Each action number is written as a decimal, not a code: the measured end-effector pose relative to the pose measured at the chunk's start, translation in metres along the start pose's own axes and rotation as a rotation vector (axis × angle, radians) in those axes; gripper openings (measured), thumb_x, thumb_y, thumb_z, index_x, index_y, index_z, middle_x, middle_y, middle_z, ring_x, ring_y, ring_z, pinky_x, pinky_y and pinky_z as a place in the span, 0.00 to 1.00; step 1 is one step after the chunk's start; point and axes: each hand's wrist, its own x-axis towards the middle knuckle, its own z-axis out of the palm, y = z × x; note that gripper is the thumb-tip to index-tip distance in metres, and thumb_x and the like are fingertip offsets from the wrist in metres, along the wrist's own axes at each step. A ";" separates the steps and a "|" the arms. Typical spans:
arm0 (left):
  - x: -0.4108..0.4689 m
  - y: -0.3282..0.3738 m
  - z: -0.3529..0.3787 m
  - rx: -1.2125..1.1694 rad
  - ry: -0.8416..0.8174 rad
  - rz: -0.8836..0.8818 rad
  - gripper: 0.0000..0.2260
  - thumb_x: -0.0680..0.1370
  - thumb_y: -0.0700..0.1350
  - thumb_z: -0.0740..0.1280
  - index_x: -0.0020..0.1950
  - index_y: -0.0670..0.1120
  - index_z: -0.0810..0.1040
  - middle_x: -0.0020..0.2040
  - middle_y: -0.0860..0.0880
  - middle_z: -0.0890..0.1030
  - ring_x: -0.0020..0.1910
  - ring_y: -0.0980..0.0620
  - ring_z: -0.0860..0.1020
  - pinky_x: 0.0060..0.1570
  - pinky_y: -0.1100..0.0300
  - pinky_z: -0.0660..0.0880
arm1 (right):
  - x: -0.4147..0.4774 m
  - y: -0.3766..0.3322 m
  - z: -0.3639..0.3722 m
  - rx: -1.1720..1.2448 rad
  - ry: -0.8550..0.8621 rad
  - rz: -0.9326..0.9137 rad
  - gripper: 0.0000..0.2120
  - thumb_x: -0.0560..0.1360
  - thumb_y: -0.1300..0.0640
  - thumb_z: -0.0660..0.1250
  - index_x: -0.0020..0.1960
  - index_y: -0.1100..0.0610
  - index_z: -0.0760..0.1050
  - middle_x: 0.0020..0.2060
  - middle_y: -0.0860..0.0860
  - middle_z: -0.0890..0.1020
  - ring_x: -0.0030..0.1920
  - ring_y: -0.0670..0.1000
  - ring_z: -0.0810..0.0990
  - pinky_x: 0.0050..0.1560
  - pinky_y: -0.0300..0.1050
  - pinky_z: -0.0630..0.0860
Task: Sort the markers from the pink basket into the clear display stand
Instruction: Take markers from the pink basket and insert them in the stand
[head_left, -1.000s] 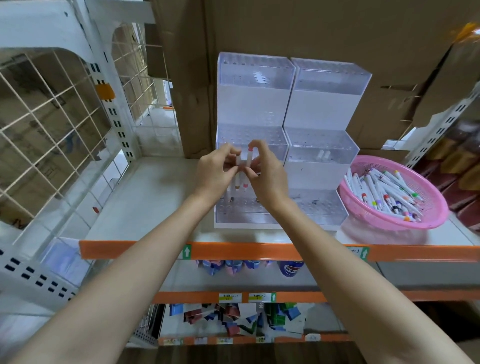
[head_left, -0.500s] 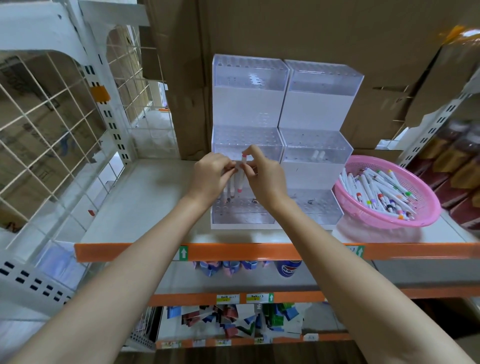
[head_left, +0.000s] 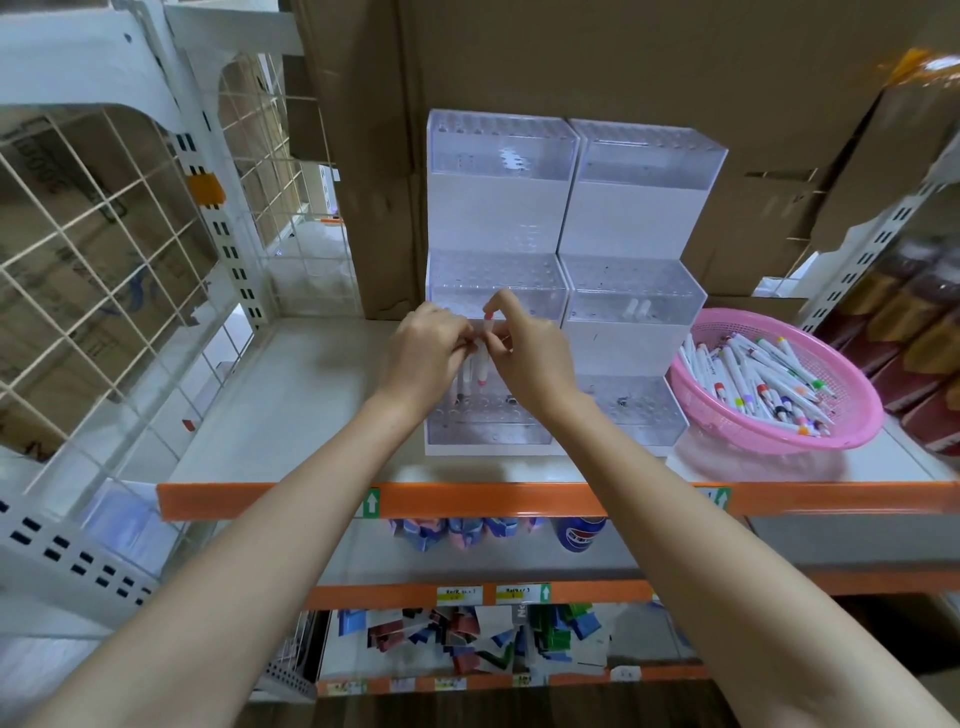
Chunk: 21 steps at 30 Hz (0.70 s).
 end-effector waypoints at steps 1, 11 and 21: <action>-0.001 -0.001 -0.001 -0.004 0.005 0.018 0.03 0.68 0.36 0.74 0.39 0.41 0.81 0.37 0.45 0.80 0.40 0.43 0.77 0.38 0.55 0.73 | 0.000 0.000 0.000 -0.002 -0.004 0.001 0.06 0.78 0.61 0.62 0.55 0.58 0.69 0.35 0.53 0.84 0.34 0.58 0.78 0.34 0.51 0.76; -0.009 -0.009 -0.006 -0.028 -0.041 0.100 0.07 0.71 0.33 0.72 0.48 0.39 0.83 0.45 0.44 0.82 0.46 0.44 0.78 0.47 0.56 0.74 | -0.003 0.009 0.007 -0.073 -0.080 -0.036 0.08 0.78 0.59 0.63 0.56 0.59 0.68 0.36 0.54 0.81 0.35 0.59 0.77 0.31 0.46 0.68; -0.019 -0.013 -0.008 0.071 -0.083 0.163 0.12 0.75 0.35 0.67 0.57 0.39 0.79 0.51 0.43 0.79 0.50 0.44 0.76 0.44 0.49 0.78 | -0.005 0.009 0.009 -0.190 -0.088 -0.029 0.07 0.79 0.56 0.61 0.54 0.58 0.70 0.38 0.53 0.82 0.39 0.60 0.77 0.34 0.49 0.72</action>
